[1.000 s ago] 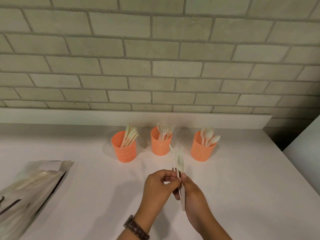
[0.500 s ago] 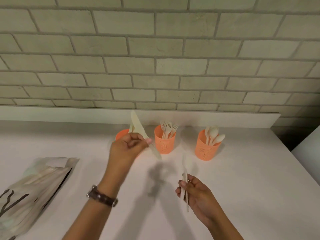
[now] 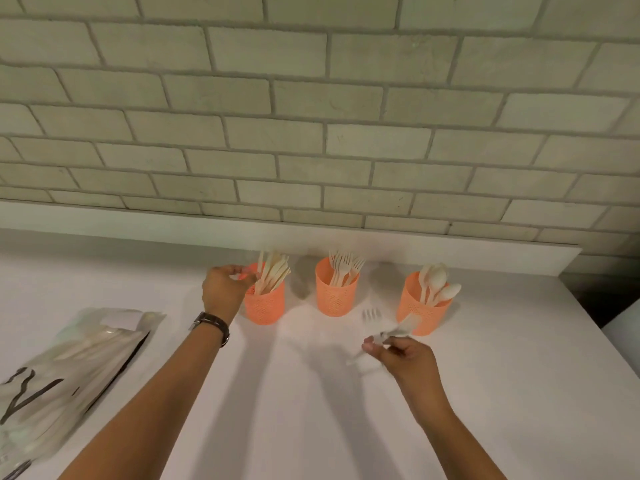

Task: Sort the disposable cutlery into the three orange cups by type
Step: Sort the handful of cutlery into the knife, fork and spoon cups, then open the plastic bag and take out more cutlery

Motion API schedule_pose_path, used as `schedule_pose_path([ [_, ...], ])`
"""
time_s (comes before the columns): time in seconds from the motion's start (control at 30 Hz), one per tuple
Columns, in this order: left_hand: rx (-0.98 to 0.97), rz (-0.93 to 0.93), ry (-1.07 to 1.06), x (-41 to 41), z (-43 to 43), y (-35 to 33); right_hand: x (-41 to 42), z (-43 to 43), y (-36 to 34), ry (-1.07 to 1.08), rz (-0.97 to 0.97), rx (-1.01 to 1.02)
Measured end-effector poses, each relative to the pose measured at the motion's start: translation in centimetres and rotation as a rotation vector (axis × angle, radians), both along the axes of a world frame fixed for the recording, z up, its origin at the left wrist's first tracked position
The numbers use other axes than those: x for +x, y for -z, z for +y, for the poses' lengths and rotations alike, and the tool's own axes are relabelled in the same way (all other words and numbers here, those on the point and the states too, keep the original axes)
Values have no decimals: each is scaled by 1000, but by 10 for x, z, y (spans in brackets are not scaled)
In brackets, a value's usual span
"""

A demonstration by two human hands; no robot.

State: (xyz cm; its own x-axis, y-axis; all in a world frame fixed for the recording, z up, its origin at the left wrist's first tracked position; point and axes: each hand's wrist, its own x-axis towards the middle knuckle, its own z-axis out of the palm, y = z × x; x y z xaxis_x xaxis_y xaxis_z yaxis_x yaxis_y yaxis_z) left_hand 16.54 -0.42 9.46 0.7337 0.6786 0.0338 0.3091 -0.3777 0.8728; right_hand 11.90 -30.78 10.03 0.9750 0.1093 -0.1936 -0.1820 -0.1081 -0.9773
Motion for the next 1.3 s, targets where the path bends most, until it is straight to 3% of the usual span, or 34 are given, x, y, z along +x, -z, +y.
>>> schedule_pose_path([
  [0.4,-146,-150,127,-69,-68,-36,137,68,-43,-7,-249,-162],
  [0.57,-181,-146,122,-101,-63,-39,151,86,-23,-92,-221,-499],
  [0.63,-175,-129,130,-111,-50,-38,147,81,-17,-30,-224,-514],
  [0.7,-171,-113,135,-119,-31,-33,136,77,-13,22,-290,-501],
  [0.8,-148,-115,147,-130,4,-27,101,80,-11,-72,-451,-558],
  [0.9,-115,-106,149,-142,50,-19,46,99,-4,-125,-474,-562],
  [1.3,91,52,141,-232,256,10,-121,271,58,-134,-108,-470],
])
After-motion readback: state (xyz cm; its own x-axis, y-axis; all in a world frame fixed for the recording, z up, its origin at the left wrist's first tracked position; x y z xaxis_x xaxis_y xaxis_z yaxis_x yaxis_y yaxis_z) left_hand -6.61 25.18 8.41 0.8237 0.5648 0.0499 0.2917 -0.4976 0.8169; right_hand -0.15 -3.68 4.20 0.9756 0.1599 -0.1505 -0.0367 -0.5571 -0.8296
